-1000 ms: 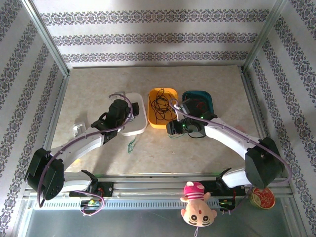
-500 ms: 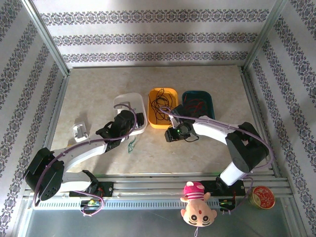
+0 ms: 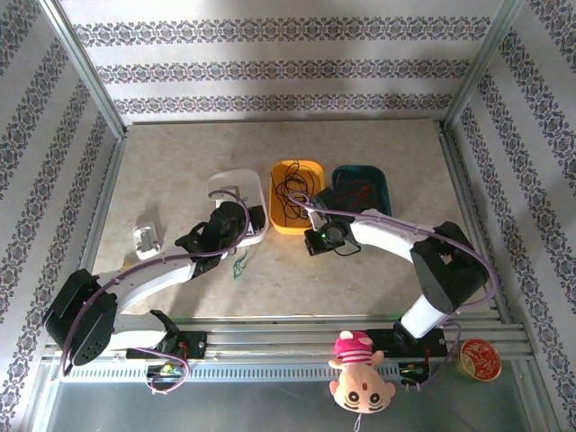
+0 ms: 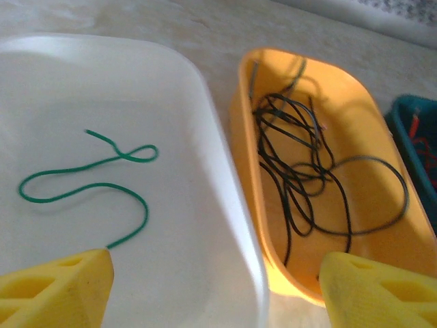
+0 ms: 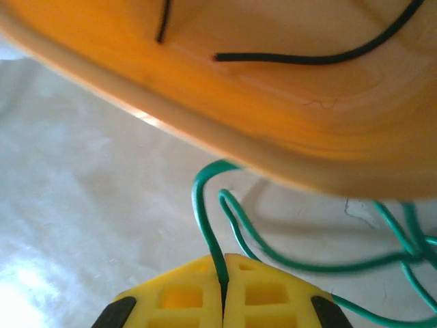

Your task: Untangle the cables

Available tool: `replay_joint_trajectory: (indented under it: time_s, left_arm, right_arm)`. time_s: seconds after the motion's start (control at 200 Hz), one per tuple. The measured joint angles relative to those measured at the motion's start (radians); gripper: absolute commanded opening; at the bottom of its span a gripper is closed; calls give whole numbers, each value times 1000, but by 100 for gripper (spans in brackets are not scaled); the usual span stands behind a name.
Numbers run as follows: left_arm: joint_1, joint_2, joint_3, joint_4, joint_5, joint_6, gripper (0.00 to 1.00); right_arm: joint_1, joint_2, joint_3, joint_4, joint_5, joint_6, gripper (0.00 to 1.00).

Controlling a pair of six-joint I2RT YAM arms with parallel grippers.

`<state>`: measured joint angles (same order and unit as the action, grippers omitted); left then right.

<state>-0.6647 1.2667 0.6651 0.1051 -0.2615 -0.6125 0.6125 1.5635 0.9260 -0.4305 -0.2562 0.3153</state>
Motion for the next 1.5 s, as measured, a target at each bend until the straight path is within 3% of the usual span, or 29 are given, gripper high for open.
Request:
replay_joint_trajectory:
  time_s: [0.265,0.54,0.65,0.999,1.079,1.319,1.499]
  left_arm:
    - [-35,-26,-38,64,217,111,77]
    - [-49,-29,-70,183,426,169,74]
    - [-50,-24,-69,203,491,188,67]
    - [-50,55,-42,278,601,197,52]
    - [-50,74,-37,301,607,192,46]
    - [-51,121,-18,357,600,164,0]
    - [-54,102,-33,383,537,155,0]
  right_arm:
    - [-70,-249,-21,45,-265,34,0]
    - [-99,-258,-21,80,-451,103,0]
    - [-126,-258,-22,112,-499,146,0]
    - [-157,-259,-38,219,-595,256,0]
    - [-157,-259,-43,230,-604,264,0]
    - [-159,-259,-58,245,-608,282,0]
    - [-221,-287,-86,250,-553,299,0]
